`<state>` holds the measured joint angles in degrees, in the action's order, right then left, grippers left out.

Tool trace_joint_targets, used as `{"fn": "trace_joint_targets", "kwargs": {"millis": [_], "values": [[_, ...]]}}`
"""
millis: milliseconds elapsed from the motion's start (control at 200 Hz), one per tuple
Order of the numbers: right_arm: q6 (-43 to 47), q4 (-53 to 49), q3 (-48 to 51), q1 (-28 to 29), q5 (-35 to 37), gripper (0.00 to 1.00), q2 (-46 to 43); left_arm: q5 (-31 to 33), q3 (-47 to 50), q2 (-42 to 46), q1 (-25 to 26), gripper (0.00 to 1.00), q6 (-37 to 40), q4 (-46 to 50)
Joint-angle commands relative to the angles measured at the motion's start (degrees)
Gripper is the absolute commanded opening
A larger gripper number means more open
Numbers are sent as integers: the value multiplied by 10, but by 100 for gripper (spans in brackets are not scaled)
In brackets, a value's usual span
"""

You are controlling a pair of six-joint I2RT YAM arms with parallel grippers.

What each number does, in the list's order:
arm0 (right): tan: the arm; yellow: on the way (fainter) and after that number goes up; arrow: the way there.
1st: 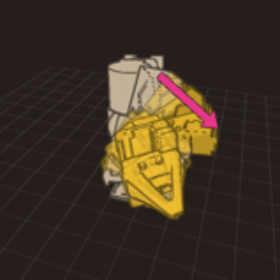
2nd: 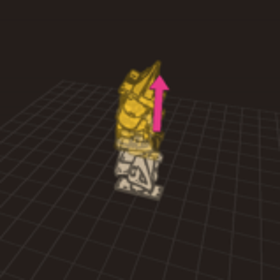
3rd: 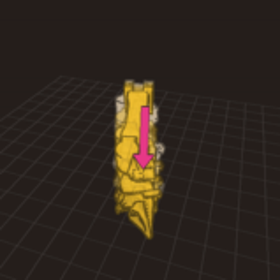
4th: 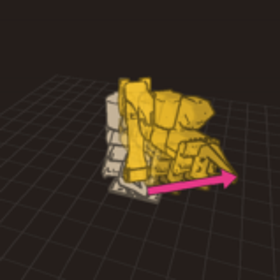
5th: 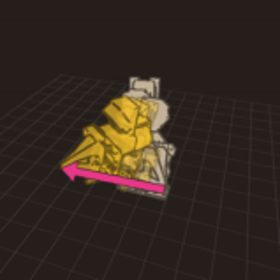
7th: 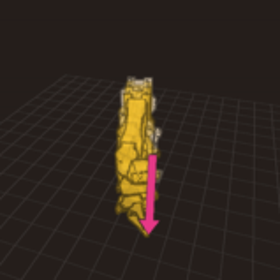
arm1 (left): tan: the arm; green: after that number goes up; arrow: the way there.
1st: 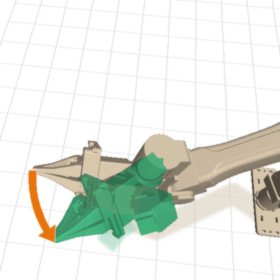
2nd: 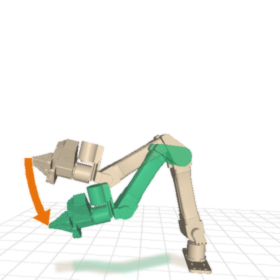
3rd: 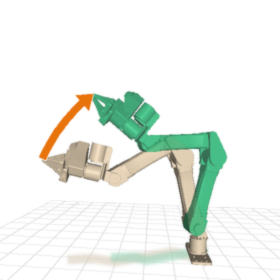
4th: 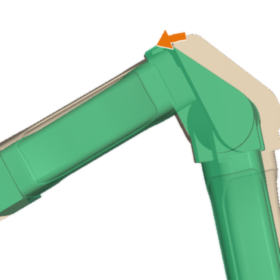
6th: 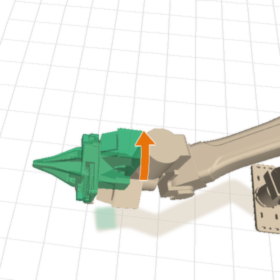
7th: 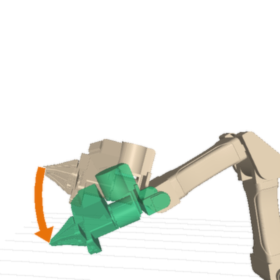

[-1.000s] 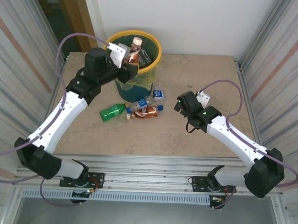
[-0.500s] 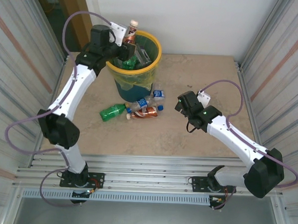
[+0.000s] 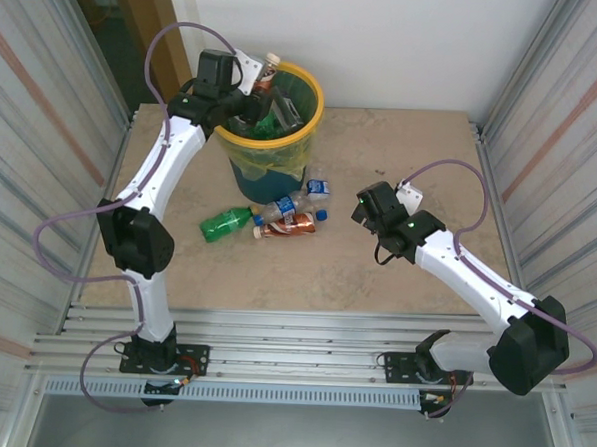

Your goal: Put the plastic bottles in the bin

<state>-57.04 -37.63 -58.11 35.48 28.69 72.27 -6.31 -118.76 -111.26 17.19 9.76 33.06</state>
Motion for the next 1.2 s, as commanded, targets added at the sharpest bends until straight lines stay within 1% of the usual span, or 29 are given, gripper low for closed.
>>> {"fn": "trace_joint_targets", "kwargs": {"millis": [0, 185, 281, 526, 947, 1192], "values": [[-17, -13, -1, -4, 7, 98, -4, 26, -24, -10, -6, 45, 17, 13], [-17, -12, 1, -4, 3, 98, -1, 42, -28, -12, -6, 53, 21, 19], [-17, -12, 0, -4, 3, 98, -1, 44, -27, -11, -6, 61, 20, 20], [-17, -13, 3, -4, 4, 98, -5, 49, -28, -4, -7, 73, 20, 18], [-17, -14, 4, -4, 6, 98, -4, 59, -10, 17, -6, 74, 25, 11], [-13, -17, 3, -6, 3, 98, 0, 47, 26, 59, -6, 75, 20, -11]]}}
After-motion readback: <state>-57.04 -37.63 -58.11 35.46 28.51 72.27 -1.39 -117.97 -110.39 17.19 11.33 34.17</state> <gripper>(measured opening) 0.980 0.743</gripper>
